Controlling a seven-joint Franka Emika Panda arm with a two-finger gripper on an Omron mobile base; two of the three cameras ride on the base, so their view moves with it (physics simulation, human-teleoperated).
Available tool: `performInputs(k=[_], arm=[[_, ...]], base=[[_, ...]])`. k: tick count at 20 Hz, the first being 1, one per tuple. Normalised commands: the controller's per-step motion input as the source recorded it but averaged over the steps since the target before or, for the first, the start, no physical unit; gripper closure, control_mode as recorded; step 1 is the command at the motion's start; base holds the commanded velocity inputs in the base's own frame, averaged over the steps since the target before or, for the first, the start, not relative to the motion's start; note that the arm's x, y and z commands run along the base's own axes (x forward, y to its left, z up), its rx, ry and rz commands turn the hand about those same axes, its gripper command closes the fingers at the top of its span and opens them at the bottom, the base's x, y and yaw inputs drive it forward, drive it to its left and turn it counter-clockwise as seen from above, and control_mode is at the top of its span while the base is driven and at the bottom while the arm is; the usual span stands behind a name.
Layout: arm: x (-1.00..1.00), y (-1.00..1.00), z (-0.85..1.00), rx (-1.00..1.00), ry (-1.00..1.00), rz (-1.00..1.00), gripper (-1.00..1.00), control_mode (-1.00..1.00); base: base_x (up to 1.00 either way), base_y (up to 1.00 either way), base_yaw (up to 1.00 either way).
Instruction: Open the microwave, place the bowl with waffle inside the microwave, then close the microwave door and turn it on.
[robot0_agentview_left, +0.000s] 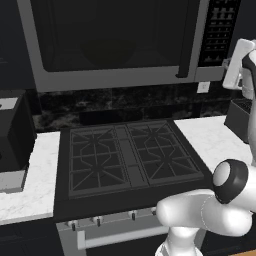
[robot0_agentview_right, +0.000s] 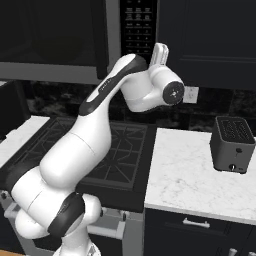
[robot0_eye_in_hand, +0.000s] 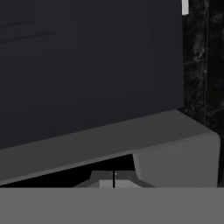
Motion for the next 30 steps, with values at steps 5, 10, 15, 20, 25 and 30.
performInputs(k=[5,10,15,20,25,30], arm=[[-0.25,0.0,0.0,0.0,-0.06,0.06,1.0,-1.0],[0.02,0.1,0.1,0.0,-0.06,0.0,1.0,-1.0],[0.25,0.11,0.04,0.0,0.0,0.0,1.0,-1.0],[0.02,0.12,0.0,0.0,0.0,0.0,1.0,-1.0],[0.19,0.14,0.0,0.0,0.0,0.0,1.0,-1.0],[0.54,0.02,0.0,0.0,0.0,-0.03,1.0,-1.0]], base=[[0.0,0.0,0.0],[0.0,0.0,0.0],[0.0,0.0,0.0],[0.0,0.0,0.0],[0.0,0.0,0.0],[0.0,0.0,0.0]])
